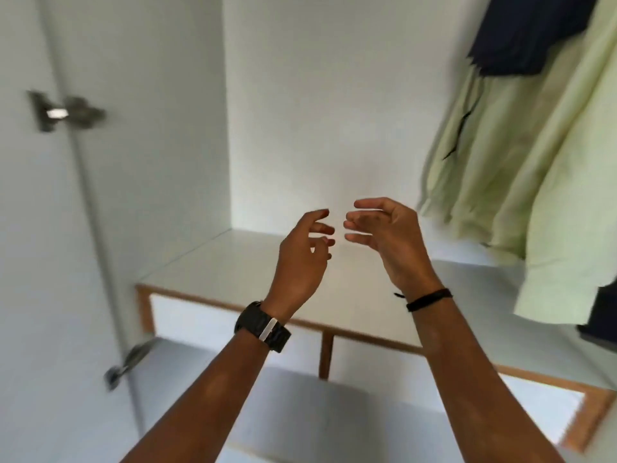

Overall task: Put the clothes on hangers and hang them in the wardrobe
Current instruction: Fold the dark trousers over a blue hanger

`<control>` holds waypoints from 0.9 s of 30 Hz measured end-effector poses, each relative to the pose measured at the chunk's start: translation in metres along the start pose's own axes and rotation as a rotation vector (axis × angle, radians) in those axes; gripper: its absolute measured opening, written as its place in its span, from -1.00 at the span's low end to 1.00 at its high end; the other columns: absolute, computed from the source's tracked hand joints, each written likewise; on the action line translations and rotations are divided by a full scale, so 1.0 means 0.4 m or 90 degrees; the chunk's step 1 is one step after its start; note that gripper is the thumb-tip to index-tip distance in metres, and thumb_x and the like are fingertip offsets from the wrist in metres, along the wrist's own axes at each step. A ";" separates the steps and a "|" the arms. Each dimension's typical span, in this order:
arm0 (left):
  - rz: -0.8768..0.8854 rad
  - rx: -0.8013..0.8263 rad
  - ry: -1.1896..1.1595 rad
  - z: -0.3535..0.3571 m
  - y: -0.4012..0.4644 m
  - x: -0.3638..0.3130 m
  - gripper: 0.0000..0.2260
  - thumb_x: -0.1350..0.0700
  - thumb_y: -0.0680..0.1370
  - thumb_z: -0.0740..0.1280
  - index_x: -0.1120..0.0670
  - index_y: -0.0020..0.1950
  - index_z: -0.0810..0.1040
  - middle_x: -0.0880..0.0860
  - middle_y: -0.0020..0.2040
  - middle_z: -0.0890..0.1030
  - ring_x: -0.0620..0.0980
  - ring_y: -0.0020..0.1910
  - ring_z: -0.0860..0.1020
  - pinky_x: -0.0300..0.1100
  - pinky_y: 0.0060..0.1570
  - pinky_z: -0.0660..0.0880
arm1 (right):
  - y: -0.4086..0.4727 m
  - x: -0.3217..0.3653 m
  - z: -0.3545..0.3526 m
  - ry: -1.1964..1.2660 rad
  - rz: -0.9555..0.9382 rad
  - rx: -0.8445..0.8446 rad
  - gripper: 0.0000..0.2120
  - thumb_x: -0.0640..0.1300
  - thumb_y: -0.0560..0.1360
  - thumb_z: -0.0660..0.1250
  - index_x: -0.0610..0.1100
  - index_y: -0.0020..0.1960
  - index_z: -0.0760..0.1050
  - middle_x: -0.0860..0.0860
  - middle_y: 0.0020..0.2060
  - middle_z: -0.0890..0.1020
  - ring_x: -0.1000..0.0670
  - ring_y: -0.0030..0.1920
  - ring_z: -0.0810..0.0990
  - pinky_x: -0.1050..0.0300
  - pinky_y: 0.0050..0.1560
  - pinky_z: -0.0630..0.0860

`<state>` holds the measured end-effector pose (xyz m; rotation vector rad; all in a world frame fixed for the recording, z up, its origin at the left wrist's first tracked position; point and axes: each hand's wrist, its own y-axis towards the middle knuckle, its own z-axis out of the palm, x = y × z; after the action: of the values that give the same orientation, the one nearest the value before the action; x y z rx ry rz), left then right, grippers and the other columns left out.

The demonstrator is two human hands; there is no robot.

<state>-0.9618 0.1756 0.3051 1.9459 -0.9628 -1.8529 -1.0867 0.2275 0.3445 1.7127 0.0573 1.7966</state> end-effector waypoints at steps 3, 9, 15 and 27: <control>-0.091 -0.072 0.031 -0.088 -0.184 0.018 -0.65 0.35 0.59 0.12 0.06 0.29 0.44 -0.01 -0.03 0.58 -0.01 -0.04 0.62 -0.18 -0.05 0.59 | -0.150 -0.084 0.060 0.033 0.084 0.088 -0.82 -0.44 0.46 0.32 -0.27 0.03 0.53 -0.20 -0.17 0.64 -0.09 -0.19 0.66 0.13 -0.24 0.60; -0.280 -0.245 0.078 -0.215 -0.625 -0.016 -0.68 0.37 0.58 0.14 0.05 0.22 0.45 0.03 -0.06 0.58 0.00 -0.10 0.63 -0.16 -0.08 0.60 | -0.506 -0.210 0.155 0.077 0.284 0.284 -0.86 -0.41 0.48 0.31 -0.24 -0.01 0.53 -0.19 -0.18 0.64 -0.04 -0.22 0.67 0.17 -0.25 0.58; -0.440 -0.423 0.138 -0.330 -1.028 -0.125 -0.70 0.37 0.59 0.15 0.06 0.21 0.46 0.04 -0.07 0.59 0.01 -0.13 0.64 -0.11 -0.05 0.61 | -0.856 -0.226 0.283 0.069 0.423 0.474 -0.83 -0.42 0.49 0.29 -0.32 0.06 0.53 -0.19 -0.19 0.65 -0.06 -0.22 0.67 0.18 -0.25 0.60; -0.580 -0.889 0.211 -0.493 -1.738 -0.393 -0.66 0.48 0.54 0.12 0.20 0.23 0.44 0.02 -0.17 0.57 -0.10 -0.26 0.59 -0.23 -0.20 0.59 | -1.594 -0.141 0.558 0.052 0.581 0.991 -0.86 -0.44 0.49 0.29 -0.26 -0.01 0.51 -0.19 -0.24 0.61 0.01 -0.29 0.63 0.23 -0.25 0.62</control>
<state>-0.5789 0.7406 0.0199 1.5533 1.2432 -1.5620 -0.6230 0.6170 0.0394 2.9882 1.1279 2.7599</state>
